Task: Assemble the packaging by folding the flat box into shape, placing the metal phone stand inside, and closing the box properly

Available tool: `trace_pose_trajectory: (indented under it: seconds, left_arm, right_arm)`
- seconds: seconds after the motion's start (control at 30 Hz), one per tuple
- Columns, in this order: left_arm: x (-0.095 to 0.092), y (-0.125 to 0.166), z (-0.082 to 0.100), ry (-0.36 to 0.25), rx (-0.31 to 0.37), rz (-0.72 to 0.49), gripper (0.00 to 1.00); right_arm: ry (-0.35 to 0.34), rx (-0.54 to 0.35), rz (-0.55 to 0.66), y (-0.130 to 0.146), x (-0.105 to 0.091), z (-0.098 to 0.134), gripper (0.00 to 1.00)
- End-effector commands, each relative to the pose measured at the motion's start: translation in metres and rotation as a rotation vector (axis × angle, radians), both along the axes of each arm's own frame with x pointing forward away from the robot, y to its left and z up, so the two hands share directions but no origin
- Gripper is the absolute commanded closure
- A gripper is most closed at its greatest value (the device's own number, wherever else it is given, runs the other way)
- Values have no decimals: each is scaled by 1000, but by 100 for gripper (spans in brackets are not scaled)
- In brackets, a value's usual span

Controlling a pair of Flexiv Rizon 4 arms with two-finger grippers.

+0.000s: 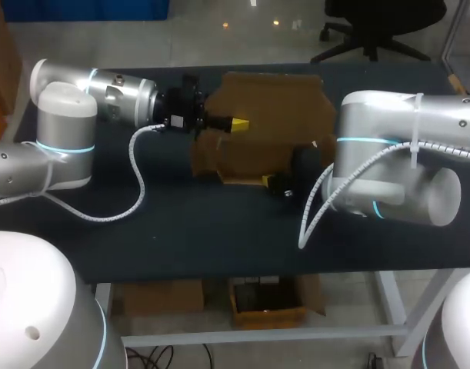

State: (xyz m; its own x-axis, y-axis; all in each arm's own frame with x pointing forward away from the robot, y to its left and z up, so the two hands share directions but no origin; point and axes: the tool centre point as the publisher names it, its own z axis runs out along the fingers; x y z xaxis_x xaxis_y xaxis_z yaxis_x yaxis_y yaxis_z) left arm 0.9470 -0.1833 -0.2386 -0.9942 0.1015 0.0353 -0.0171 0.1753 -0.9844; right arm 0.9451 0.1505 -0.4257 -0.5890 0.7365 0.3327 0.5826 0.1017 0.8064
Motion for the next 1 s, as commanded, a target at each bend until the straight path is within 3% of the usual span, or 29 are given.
trace_pose_trajectory:
  seconds: [0.03,1.0]
  left_arm:
    - [0,-1,-3,-1,-1,-1,100]
    - [0,-1,-3,-1,-1,-1,100]
  right_arm:
    - [-2,0,-2,2,0,-3,100]
    - [-93,46,73,-33,-92,48,100]
